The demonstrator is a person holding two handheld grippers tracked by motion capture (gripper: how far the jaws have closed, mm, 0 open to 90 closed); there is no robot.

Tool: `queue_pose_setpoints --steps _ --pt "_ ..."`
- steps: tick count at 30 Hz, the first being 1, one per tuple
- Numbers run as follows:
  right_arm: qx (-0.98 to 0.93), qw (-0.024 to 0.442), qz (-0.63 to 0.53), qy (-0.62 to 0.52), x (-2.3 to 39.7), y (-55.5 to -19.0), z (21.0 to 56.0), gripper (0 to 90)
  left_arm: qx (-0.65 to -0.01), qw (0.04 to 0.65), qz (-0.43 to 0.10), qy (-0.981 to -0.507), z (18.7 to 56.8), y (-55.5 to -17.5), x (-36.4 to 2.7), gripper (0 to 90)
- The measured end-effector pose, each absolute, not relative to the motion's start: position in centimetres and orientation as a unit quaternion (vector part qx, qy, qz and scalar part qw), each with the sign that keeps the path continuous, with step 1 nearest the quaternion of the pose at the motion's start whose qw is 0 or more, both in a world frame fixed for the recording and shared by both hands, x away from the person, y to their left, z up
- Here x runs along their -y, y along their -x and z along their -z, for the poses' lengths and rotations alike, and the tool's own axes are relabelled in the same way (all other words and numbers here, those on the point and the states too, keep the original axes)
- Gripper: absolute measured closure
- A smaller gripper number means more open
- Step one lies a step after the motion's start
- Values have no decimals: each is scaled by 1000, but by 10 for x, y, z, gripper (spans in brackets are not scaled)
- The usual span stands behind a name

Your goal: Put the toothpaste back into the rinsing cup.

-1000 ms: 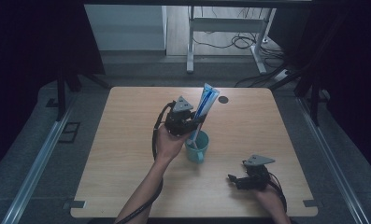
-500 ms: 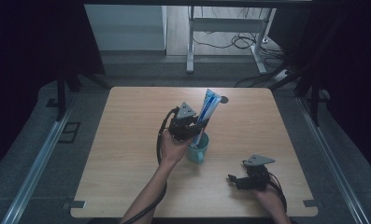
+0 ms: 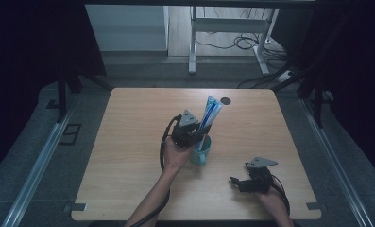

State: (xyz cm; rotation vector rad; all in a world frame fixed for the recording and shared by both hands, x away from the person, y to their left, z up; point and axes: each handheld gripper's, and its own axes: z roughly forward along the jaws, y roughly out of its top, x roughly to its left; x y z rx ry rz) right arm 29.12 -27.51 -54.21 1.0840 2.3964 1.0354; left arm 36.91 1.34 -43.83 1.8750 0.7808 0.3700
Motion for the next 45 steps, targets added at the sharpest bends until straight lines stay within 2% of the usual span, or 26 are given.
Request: queue_pose_setpoints --steps 18,45 --pt "-837 157 -362 -379 275 -291 542 127 -339 511 -151 -776 459 -368 -15 719" --pt "-837 157 -362 -379 275 -291 542 127 -335 475 -152 -799 472 -366 -11 700"
